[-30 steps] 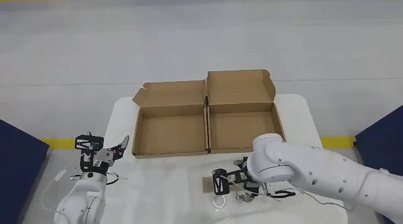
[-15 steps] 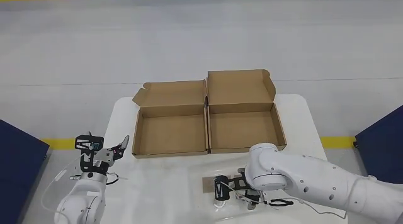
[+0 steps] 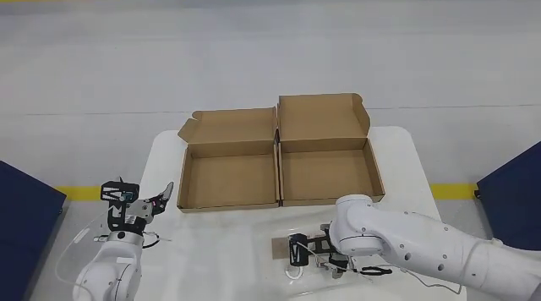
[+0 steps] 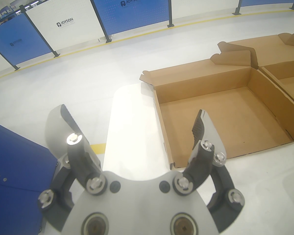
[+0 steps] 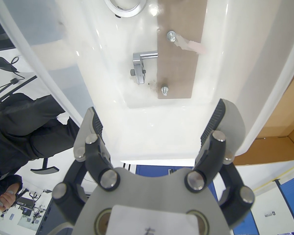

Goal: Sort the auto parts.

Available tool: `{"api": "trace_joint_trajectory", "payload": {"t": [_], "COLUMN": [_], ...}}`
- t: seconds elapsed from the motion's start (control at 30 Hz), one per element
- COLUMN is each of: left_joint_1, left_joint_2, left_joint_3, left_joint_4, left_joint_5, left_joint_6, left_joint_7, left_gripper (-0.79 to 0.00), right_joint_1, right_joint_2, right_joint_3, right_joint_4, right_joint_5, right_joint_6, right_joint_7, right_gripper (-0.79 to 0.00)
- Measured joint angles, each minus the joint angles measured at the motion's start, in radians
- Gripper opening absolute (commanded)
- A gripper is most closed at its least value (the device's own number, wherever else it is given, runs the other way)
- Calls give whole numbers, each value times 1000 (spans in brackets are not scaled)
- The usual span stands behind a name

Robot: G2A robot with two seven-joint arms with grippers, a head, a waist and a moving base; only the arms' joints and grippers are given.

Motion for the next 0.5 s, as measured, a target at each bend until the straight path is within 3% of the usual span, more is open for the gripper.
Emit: {"api": "trace_joint_trajectory", "payload": {"t": [0.5], "left_joint_1": [0], "left_joint_2": [0], "left_joint_3": [0], "left_joint_4": [0], "left_joint_5": [0], "left_joint_6": [0], "left_joint_7": [0], "left_gripper": [0], "right_joint_1": [-30], "right_joint_2": [-2], "right_joint_3": [7], "right_joint_4": [15], "right_joint_5": [-72], "right_joint_6": [4], "right_joint_7": [-37], "right_gripper": [0]}}
